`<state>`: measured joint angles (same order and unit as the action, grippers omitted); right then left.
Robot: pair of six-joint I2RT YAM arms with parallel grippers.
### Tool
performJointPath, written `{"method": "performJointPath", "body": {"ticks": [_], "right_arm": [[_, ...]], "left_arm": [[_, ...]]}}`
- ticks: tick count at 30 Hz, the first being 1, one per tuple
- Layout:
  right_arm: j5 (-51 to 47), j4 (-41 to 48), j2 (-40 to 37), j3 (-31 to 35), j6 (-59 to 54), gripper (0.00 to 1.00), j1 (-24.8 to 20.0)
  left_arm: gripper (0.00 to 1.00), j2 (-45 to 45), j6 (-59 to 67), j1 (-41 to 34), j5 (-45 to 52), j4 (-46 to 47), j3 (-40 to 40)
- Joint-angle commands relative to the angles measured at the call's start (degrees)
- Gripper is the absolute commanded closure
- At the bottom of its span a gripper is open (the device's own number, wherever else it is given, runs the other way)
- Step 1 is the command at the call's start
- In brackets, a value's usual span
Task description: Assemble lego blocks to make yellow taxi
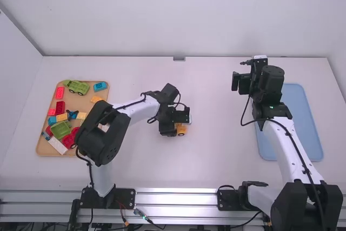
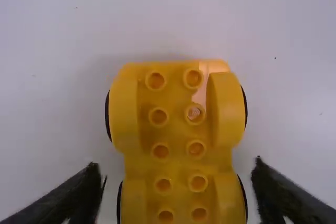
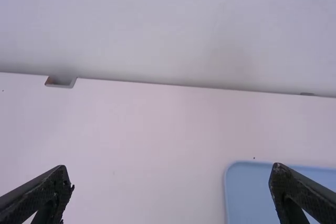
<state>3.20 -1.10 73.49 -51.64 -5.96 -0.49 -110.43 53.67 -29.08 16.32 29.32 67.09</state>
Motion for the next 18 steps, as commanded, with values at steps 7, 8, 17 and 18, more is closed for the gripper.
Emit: {"method": "performJointPath", "body": {"ticks": [7,8,17,18], "right_arm": [[0.0,-0.1,0.3,-2.3,0.1,0.01,0.2],[0.0,-0.2,0.3,-2.3,0.1,0.01,0.1],[-0.1,-1.2,0.3,-2.3,0.1,0.01,0.1],[0.0,-1.2,0.3,-2.3,0.1,0.01,0.2]], "left_arm": [[0.01,-0.8,-0.3,0.3,-3.1,-1.7,1.5],[0.01,-0.5,-0.3,0.3,-3.0,-0.9,2.5],[0.01,3.4,-0.5,3.9,-0.5,16.3,17.6],[0.01,3.6,-0.5,4.3,-0.1,17.1,18.4]]}}
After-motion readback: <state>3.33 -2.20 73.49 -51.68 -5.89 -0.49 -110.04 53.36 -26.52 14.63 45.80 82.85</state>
